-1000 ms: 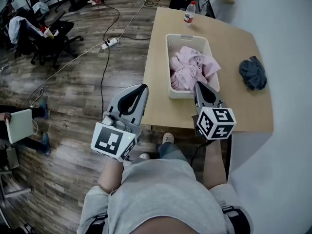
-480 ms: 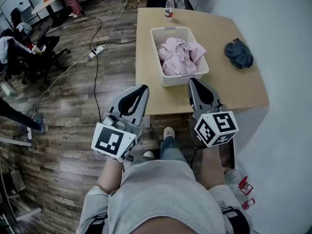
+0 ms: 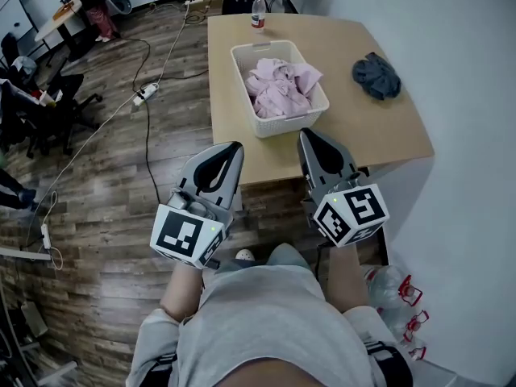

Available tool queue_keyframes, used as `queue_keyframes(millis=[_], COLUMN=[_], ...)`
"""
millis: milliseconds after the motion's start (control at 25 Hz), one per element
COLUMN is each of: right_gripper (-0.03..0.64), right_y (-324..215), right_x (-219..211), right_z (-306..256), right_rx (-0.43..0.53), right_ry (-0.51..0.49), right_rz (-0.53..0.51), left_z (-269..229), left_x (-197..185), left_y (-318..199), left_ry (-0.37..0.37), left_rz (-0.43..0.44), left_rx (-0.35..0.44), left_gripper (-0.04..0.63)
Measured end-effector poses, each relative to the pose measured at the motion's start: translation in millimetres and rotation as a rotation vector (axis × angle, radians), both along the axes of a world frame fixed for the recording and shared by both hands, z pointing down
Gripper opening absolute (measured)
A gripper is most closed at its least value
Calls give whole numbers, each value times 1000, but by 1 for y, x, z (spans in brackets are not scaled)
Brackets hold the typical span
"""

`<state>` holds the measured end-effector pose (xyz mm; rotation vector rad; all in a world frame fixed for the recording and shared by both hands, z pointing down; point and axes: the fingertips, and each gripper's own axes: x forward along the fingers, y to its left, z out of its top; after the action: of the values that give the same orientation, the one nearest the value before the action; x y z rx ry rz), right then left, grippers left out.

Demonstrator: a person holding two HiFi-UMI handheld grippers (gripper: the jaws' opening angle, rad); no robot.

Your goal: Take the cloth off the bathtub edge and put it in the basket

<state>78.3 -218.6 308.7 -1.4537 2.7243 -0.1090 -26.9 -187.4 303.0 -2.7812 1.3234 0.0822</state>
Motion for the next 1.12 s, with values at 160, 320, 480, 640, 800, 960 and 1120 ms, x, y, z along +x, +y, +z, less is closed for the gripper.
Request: queue_keyframes(millis=[160, 320, 480, 640, 800, 960, 1120], right_gripper=[9, 9, 9, 9, 9, 9, 9], right_y=[6, 18, 34, 55, 80, 104, 126], right_x=[7, 14, 22, 32, 40, 45, 51], right_z=[-5, -12, -19, -23, -23, -23, -19], right_rx=[18, 41, 62, 77, 75, 71, 67], right_ry=[-2, -2, 17, 18, 10, 1, -8], right_rz=[5, -2, -13, -24, -33, -37, -42], left_z=[-6, -11, -15, -16, -16, -18, -14], left_x=[10, 23, 35, 49, 62, 71, 77], left_y=[2, 10, 23, 40, 63, 86, 110], left_ry=[5, 3, 4, 10, 3, -1, -6], left_rz=[13, 19, 19, 18, 24, 25, 19], left_rx=[18, 27, 29, 29, 25, 23, 18], left_gripper=[-3, -3, -3, -3, -3, -3, -3])
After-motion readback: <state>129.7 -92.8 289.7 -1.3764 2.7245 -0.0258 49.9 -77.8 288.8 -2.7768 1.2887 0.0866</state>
